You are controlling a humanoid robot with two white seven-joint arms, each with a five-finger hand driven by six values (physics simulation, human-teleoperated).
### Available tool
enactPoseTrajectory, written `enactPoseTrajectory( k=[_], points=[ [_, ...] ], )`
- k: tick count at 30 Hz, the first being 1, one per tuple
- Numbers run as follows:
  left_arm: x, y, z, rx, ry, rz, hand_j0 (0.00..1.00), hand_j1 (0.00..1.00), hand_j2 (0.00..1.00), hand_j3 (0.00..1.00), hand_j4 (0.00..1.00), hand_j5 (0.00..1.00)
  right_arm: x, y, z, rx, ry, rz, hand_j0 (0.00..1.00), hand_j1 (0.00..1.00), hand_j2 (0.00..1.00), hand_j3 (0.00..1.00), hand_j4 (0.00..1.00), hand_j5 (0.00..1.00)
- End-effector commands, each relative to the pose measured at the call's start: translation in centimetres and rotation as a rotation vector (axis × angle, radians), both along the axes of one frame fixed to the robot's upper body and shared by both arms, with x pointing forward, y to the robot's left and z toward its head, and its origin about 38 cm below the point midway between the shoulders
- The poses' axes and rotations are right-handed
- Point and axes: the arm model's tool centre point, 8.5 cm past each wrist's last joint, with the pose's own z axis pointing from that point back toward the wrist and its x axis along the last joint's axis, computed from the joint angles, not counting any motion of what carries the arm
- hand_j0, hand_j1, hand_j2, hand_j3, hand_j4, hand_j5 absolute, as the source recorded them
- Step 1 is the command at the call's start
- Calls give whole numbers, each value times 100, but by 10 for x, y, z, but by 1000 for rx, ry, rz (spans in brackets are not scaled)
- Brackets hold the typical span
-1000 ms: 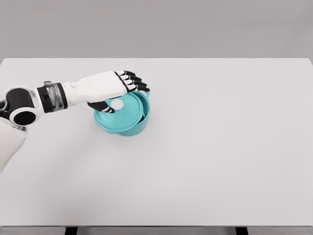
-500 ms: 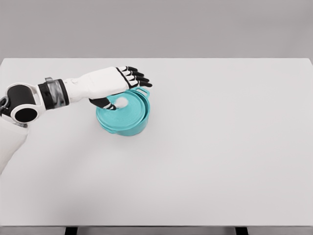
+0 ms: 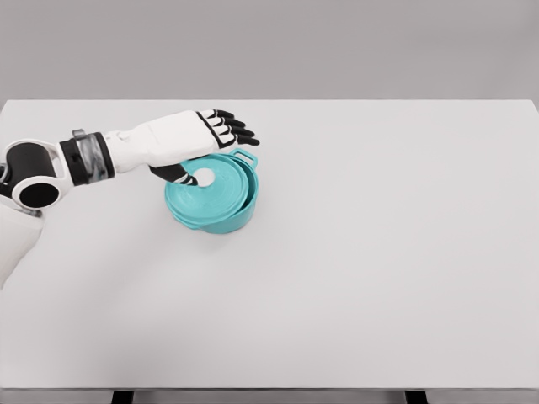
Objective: Cover the pot with left arm
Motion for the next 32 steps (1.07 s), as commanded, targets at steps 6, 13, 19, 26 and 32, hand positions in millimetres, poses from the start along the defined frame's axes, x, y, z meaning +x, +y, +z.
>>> enactPoseTrajectory(
  k=[6, 13, 19, 26, 32],
  points=[
    [0, 45, 25, -33, -12, 61, 100, 100, 100, 100, 100, 100, 0, 0, 0, 0, -1, 0, 100, 100, 100, 100, 100, 100],
    [-13, 147, 35, -221, 70, 242, 100, 100, 100, 100, 100, 100, 0, 0, 0, 0, 1, 0, 100, 100, 100, 100, 100, 100],
    [-15, 227, 21, -272, 113, 460, 100, 100, 100, 100, 100, 100, 0, 0, 0, 0, 1, 0, 100, 100, 100, 100, 100, 100],
    [-18, 223, 4, -261, 150, 461, 100, 100, 100, 100, 100, 100, 0, 0, 0, 0, 1, 0, 100, 100, 100, 100, 100, 100],
    [-17, 222, 2, -262, 152, 461, 100, 100, 100, 100, 100, 100, 0, 0, 0, 0, 1, 0, 100, 100, 100, 100, 100, 100]
  ],
)
